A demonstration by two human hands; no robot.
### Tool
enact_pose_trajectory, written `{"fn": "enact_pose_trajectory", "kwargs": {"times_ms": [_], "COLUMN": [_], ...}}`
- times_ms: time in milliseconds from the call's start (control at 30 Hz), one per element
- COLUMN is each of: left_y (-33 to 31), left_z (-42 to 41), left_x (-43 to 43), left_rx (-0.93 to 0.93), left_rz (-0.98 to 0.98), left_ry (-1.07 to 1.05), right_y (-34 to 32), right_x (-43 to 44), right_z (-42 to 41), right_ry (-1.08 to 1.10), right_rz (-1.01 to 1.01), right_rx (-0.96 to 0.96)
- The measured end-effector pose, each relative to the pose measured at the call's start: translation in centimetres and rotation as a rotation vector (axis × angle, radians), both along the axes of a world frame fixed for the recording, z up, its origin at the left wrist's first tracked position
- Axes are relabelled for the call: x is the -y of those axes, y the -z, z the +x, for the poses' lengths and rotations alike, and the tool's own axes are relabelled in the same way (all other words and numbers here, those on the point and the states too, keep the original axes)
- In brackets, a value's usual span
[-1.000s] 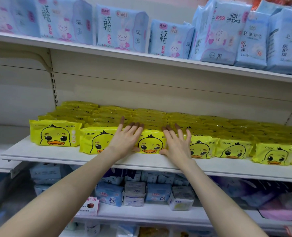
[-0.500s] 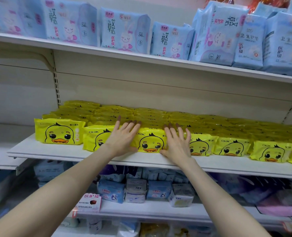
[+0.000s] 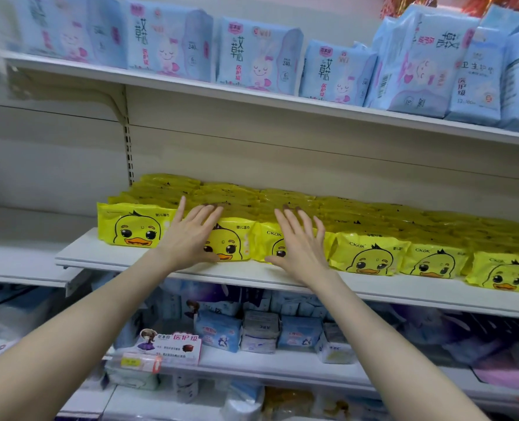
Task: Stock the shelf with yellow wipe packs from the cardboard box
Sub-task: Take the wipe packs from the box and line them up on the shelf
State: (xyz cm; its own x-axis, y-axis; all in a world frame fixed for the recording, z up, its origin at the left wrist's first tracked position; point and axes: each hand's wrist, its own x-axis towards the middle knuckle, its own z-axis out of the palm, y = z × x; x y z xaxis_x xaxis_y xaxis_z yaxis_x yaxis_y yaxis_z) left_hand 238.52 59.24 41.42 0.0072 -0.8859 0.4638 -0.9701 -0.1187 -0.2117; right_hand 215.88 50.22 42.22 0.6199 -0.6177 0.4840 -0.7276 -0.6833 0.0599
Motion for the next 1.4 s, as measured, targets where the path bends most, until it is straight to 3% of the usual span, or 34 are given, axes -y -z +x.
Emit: {"fn": "enact_pose_trajectory", "kwargs": {"times_ms": [433, 933, 1400], "left_y": [-0.2, 1.1, 1.5], "left_z": [4.8, 7.2, 7.7], "left_x": [-1.5, -0.2, 0.5], "left_rx": [0.091, 0.252, 0.215], "left_rz": [0.065, -0.129, -0.158], "left_ry": [0.062, 0.176, 0.196], "right_y": [0.9, 1.8, 2.1], "right_x": [-1.7, -0.9, -0.9], "right_z": [6.6, 7.9, 8.2], "right_ry": [-0.041, -0.030, -0.014], "right_rz": [0.042, 0.102, 0.079], "right_rx": [-0.086, 0.003, 0.031]}}
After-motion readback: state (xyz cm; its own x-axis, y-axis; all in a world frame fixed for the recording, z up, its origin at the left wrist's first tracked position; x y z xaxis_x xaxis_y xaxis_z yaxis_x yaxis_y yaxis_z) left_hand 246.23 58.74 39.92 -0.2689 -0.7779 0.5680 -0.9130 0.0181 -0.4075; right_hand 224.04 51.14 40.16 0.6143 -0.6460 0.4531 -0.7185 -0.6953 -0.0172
